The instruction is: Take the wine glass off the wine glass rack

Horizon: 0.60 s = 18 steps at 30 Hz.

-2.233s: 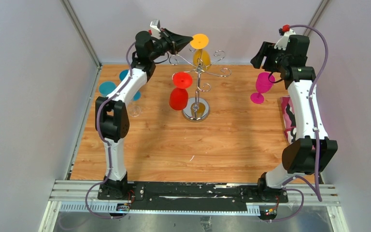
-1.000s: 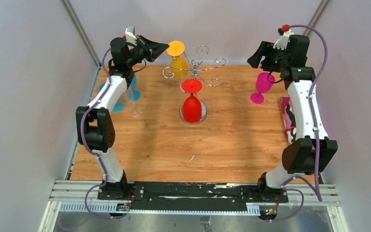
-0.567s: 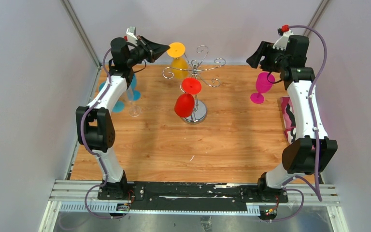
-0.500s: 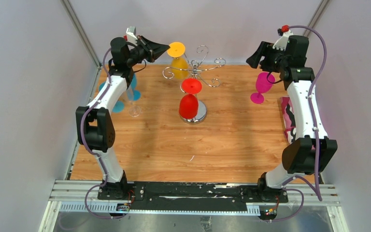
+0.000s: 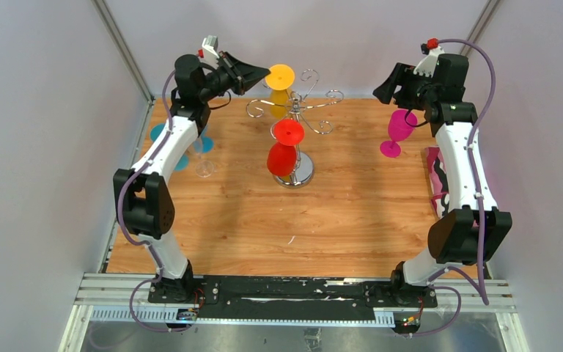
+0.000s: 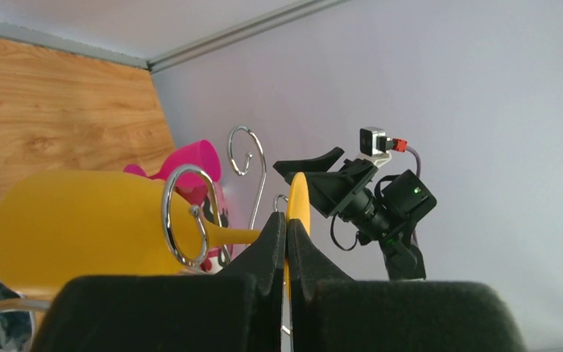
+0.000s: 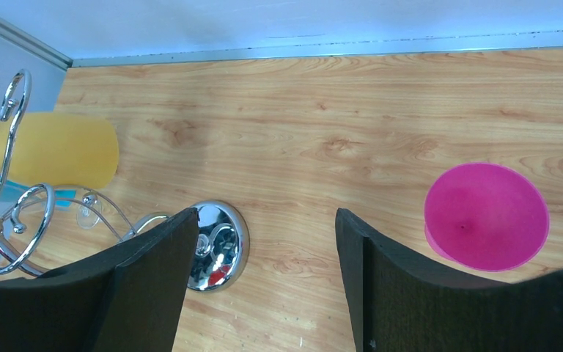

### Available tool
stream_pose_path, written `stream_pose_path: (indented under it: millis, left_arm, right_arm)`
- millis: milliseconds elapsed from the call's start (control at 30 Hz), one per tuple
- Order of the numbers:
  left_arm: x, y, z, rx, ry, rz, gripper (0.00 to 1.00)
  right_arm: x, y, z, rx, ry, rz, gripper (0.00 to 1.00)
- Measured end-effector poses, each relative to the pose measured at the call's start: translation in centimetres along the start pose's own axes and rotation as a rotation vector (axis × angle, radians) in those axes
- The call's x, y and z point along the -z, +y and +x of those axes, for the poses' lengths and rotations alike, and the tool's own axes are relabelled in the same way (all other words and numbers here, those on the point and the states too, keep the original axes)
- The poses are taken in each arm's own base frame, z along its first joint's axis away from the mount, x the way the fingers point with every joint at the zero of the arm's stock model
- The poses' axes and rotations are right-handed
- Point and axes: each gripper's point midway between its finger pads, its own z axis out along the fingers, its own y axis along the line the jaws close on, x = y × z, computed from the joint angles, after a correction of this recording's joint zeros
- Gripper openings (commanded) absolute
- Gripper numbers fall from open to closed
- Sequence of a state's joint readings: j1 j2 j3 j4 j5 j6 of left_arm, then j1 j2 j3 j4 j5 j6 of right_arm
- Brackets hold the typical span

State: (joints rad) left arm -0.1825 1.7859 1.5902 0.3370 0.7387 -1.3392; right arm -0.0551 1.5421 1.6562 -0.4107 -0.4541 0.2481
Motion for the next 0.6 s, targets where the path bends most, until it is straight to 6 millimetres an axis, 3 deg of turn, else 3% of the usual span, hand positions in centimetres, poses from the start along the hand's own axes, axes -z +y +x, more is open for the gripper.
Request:
stream_pose_path:
  millis: [300, 600]
  left_arm:
    - [3.2, 0.1, 1.1, -0.026, -0.022, -0.044, 0.0]
    - [6.3, 2.7, -2.7, -0.034, -0.129, -0.124, 0.0]
  right_arm:
    - [0.0, 0.5, 0.0, -0.013, 0.003, -0.025, 0.74]
    - [-0.2, 0.7, 0.2, -0.02, 0.002, -0.044, 0.74]
